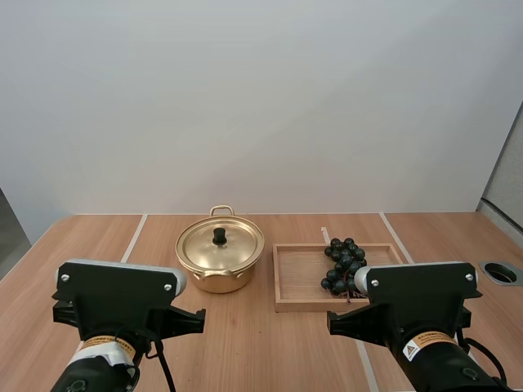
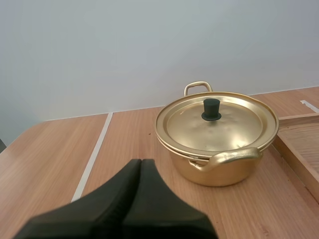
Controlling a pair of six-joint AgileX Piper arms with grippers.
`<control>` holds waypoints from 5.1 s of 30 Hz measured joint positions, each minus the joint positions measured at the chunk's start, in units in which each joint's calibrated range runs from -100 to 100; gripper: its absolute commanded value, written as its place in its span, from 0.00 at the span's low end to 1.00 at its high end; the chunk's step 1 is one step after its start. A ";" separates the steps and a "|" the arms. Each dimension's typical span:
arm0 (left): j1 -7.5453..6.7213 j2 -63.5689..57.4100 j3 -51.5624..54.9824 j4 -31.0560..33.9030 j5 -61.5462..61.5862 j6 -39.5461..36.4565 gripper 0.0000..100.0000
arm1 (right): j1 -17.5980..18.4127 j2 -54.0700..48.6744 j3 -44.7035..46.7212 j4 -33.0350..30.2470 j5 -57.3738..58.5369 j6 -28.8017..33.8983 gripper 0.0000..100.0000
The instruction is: Open the pot, put the grape inside, and close it
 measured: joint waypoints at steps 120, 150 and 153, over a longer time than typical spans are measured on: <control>0.00 50.53 -57.01 -13.20 40.24 32.18 0.60 | 0.14 56.27 -68.89 0.02 48.80 -12.35 0.00; 0.00 82.80 -67.33 -25.49 39.93 39.92 1.00 | 0.14 56.27 -68.89 7.05 47.18 -20.49 1.00; -0.18 85.41 -67.78 -25.64 39.78 40.35 1.00 | 0.14 56.27 -68.89 7.18 47.18 -20.49 1.00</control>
